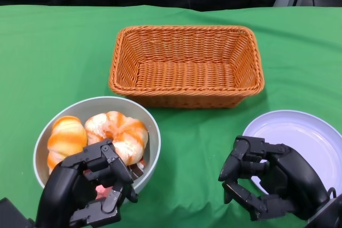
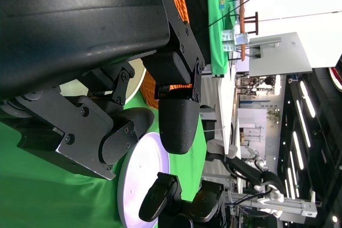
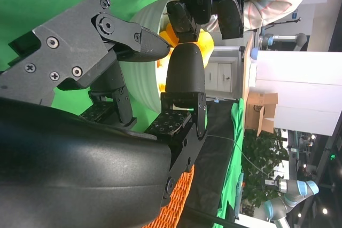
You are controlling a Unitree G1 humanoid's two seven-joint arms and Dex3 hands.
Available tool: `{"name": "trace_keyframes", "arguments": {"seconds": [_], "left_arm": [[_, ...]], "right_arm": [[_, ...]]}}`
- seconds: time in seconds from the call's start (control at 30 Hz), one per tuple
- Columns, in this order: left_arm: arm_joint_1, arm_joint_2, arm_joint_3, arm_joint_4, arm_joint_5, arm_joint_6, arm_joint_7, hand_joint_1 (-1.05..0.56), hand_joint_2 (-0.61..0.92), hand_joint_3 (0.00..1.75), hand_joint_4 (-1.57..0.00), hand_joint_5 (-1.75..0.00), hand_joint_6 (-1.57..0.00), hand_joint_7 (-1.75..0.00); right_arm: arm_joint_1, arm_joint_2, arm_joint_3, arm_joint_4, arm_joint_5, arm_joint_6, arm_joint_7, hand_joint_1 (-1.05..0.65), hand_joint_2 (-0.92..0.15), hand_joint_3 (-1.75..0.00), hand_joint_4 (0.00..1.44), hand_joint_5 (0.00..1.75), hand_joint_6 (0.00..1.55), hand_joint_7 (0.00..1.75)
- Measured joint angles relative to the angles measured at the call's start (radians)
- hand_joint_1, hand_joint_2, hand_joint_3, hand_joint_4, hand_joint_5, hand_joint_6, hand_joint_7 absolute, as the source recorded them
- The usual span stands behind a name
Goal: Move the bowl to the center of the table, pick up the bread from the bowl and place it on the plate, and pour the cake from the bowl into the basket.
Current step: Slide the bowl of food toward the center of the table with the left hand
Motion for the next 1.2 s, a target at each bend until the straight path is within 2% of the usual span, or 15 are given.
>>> {"name": "trace_keyframes", "arguments": {"seconds": [1.03, 1.2], "left_arm": [[0.004, 0.0, 0.0, -0.007, 0.005, -0.002, 0.004, 0.0, 0.52, 1.14, -0.83, -1.51, -0.83, -1.41], [0.004, 0.0, 0.003, -0.007, 0.002, -0.014, 0.004, -0.03, 0.56, 1.05, -0.82, -1.5, -0.84, -1.39]], "right_arm": [[0.002, 0.0, 0.0, 0.006, 0.0, -0.006, 0.007, -0.17, -0.55, -0.87, 0.73, 1.53, 0.7, 1.21], [0.002, 0.0, 0.0, 0.007, -0.001, -0.006, 0.005, -0.17, -0.54, -0.88, 0.73, 1.53, 0.71, 1.22]]}}
